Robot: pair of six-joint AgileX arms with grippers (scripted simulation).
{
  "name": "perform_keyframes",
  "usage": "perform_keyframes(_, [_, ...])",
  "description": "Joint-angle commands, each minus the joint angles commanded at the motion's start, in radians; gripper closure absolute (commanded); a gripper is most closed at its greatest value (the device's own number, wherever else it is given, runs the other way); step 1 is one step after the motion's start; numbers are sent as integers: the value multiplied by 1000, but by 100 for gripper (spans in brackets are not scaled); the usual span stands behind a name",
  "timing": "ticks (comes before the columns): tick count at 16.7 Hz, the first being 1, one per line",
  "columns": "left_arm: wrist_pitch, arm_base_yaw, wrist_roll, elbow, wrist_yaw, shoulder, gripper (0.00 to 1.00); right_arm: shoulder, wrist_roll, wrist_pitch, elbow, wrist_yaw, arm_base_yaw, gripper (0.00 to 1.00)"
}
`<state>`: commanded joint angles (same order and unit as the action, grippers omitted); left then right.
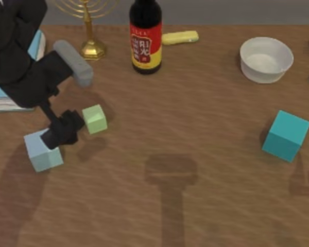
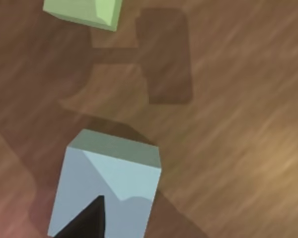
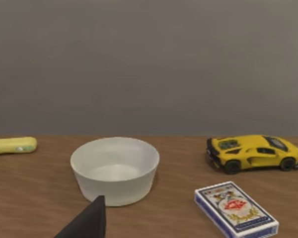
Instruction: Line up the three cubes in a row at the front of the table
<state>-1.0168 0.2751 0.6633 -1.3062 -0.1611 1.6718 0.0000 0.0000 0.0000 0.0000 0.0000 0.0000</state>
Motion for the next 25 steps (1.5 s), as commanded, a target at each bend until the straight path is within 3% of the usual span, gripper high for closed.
perform_keyframes(6, [-181,41,125,-422,68,439,0,0,0,0,0,0,0,0])
perform_keyframes(12, [-222,49,167,-672,147,643,0,0,0,0,0,0,0,0])
perform_keyframes(20, [-218,45,169,-691,156,660,0,0,0,0,0,0,0,0])
perform_keyframes(25, [-51,47,171,-583,156,712,0,0,0,0,0,0,0,0])
